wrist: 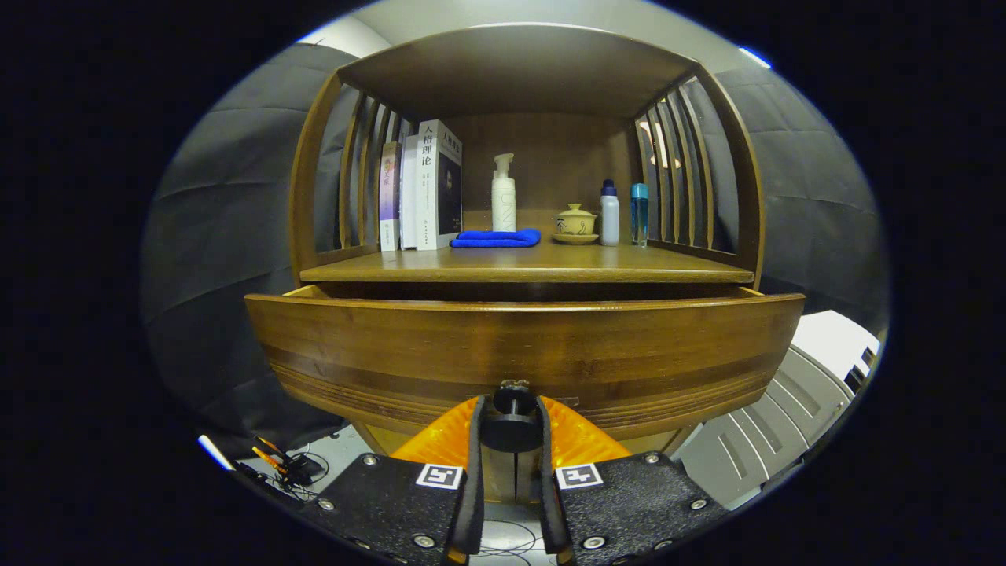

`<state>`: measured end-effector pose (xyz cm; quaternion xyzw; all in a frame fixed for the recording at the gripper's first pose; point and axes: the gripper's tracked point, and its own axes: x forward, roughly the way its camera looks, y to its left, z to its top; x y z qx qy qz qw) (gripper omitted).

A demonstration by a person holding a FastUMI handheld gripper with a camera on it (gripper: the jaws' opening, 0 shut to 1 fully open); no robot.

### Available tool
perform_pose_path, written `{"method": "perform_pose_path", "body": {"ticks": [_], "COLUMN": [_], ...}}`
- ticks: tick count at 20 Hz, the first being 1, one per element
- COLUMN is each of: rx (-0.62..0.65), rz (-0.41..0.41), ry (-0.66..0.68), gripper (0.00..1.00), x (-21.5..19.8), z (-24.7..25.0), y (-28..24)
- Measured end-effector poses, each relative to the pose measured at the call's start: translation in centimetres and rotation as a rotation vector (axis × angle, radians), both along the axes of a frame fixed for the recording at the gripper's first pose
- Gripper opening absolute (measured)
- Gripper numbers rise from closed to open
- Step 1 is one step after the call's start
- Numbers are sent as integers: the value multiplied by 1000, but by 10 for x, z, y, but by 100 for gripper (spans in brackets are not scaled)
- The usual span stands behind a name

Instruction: Pull open the drawer, take out the items inside it, and place them on the countertop above the cabinet.

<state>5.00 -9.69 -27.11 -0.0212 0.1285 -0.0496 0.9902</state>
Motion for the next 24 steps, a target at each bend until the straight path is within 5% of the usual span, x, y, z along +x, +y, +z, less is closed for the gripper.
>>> {"method": "perform_pose_path", "body": {"ticks": [24], "rx": [21], "rz": [12], "ry": [62], "gripper": [29], "x": [-112], "z": [-12], "y": [23]}}
